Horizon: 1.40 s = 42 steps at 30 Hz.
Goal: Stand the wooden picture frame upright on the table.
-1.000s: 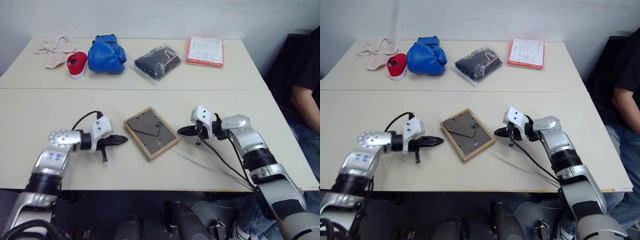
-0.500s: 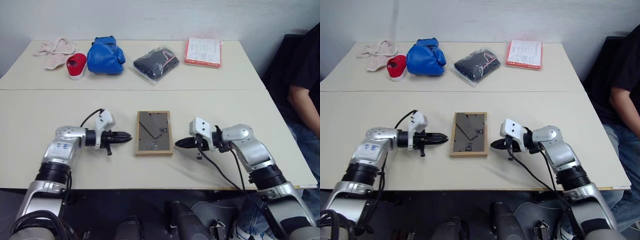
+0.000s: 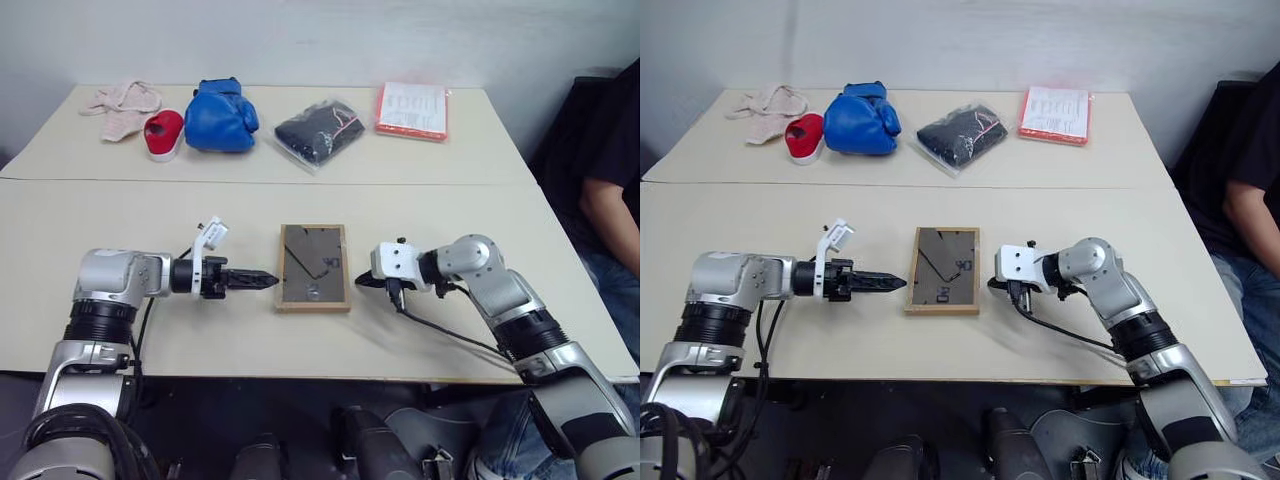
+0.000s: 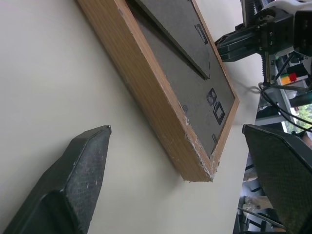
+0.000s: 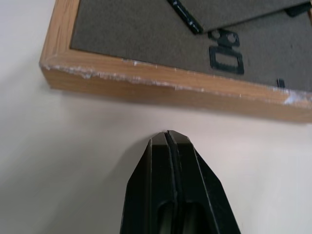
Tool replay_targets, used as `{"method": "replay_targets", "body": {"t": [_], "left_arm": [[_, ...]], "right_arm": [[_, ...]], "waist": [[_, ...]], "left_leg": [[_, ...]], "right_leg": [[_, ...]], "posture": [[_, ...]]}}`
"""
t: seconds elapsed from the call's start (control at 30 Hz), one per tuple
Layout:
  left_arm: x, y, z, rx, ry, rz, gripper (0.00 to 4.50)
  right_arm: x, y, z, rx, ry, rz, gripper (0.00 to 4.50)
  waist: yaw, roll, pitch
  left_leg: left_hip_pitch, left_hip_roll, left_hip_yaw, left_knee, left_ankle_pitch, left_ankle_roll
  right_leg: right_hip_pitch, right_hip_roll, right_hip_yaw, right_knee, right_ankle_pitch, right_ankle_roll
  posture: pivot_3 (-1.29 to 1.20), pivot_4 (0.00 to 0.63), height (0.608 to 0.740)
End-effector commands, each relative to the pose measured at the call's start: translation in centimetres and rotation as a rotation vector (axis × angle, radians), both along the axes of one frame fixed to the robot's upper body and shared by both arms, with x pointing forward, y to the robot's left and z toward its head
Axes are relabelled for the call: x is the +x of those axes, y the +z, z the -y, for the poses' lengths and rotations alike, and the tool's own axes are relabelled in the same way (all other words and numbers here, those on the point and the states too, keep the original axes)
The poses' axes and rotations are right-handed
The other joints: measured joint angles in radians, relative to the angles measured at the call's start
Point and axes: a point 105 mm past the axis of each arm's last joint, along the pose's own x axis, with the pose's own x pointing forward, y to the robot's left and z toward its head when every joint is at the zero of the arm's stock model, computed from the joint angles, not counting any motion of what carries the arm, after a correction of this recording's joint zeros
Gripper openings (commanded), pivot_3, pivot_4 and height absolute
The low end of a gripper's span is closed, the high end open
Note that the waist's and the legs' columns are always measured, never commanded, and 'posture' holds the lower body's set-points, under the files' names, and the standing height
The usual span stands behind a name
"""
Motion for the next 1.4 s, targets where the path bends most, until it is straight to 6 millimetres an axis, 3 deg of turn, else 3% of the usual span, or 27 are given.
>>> {"method": "replay_targets", "body": {"t": [0.03,0.2,0.37,0.47,0.57,0.77,0.9,0.97,1.03,1.13,1.27,1.4], "left_arm": [[-1.6,-3.6,3.6,0.014,-0.064,-0.192,4.48],[-2.2,-3.5,6.2,-0.014,-0.117,-0.219,4.48],[-1.4,-2.2,6.5,-0.067,-0.082,-0.208,4.48],[-1.0,-1.4,5.8,-0.094,-0.057,-0.193,3.90],[-1.0,-0.2,5.1,-0.134,-0.058,-0.166,2.95],[-1.2,2.7,4.3,-0.233,-0.071,-0.093,1.29],[-1.4,4.4,4.0,-0.262,-0.081,-0.013,1.27],[-1.4,4.8,4.0,-0.255,-0.080,0.017,1.27],[-1.5,4.9,3.9,-0.249,-0.080,0.034,1.27],[-2.2,5.6,4.6,-0.241,-0.132,0.084,1.27],[-2.7,6.5,5.5,-0.270,-0.181,0.123,1.27],[-2.6,7.1,5.8,-0.277,-0.186,0.149,1.27]], "right_arm": [[0.2,0.4,-1.0,-0.010,0.031,0.040,0.00],[0.3,0.6,-1.5,0.002,0.033,0.045,0.00],[0.0,0.4,-1.5,0.004,0.035,0.037,0.00],[-0.1,0.3,-1.4,0.001,0.036,0.036,0.00],[-0.2,0.6,-1.1,0.021,0.022,0.038,0.00],[-0.9,2.9,0.2,0.124,-0.049,-0.015,0.00],[-2.4,7.1,1.8,0.292,-0.091,-0.197,0.71],[-2.9,9.4,1.7,0.378,-0.096,-0.260,1.37],[-3.2,10.8,1.4,0.429,-0.099,-0.304,2.07],[-3.3,12.8,-1.0,0.511,-0.067,-0.359,3.06],[-1.5,13.2,-3.8,0.578,-0.105,-0.324,4.41],[-2.5,12.9,-5.6,0.573,-0.043,-0.372,4.50]], "waist": [[0.010,0.001,-0.001],[0.021,0.001,-0.001],[0.020,0.000,-0.001],[0.018,0.000,-0.001],[0.014,0.000,-0.001],[0.011,0.000,0.000],[0.007,0.001,0.002],[0.005,0.001,0.003],[0.000,0.001,0.003],[-0.008,0.000,0.003],[-0.008,0.000,0.003],[-0.002,0.000,0.003]], "left_leg": [[0.003,0.000,0.000,0.000,0.000,0.000],[0.010,0.000,0.000,-0.002,-0.003,0.002],[0.010,0.000,0.000,-0.002,-0.003,0.002],[0.010,0.000,0.000,-0.002,-0.002,0.001],[0.009,0.000,0.000,-0.002,-0.002,0.001],[0.005,0.000,-0.001,-0.001,-0.002,0.000],[0.005,0.000,-0.002,-0.001,-0.001,-0.001],[0.005,0.001,-0.003,-0.001,-0.001,-0.001],[0.005,0.001,-0.003,-0.002,-0.001,-0.001],[0.005,0.001,-0.003,-0.002,-0.001,-0.001],[0.004,0.001,-0.003,-0.003,0.000,-0.003],[-0.007,0.000,-0.003,0.000,0.000,-0.002]], "right_leg": [[0.004,0.000,0.000,-0.001,0.000,0.000],[0.012,0.000,0.000,-0.003,-0.001,0.001],[0.012,-0.001,0.000,-0.002,-0.001,0.001],[0.011,-0.001,0.000,-0.002,-0.001,0.001],[0.010,-0.001,0.000,-0.002,-0.001,0.001],[0.007,0.000,-0.001,-0.001,-0.001,0.001],[0.006,0.000,-0.001,-0.001,-0.001,0.001],[0.006,0.000,-0.001,-0.001,-0.001,0.001],[0.006,0.000,-0.001,-0.002,-0.001,0.001],[0.006,0.000,-0.002,-0.002,-0.001,0.001],[0.004,0.000,-0.001,-0.001,-0.001,0.000],[-0.006,-0.001,-0.001,0.001,-0.001,0.000]], "posture": [[0.00,0.150,0.740],[0.00,0.150,0.740],[0.00,0.150,0.740],[0.00,0.150,0.740],[0.00,0.150,0.740],[0.00,0.150,0.740],[0.00,0.150,0.740],[0.00,0.150,0.740],[0.00,0.150,0.740],[0.00,0.150,0.740],[0.00,0.150,0.740],[0.00,0.150,0.740]]}}
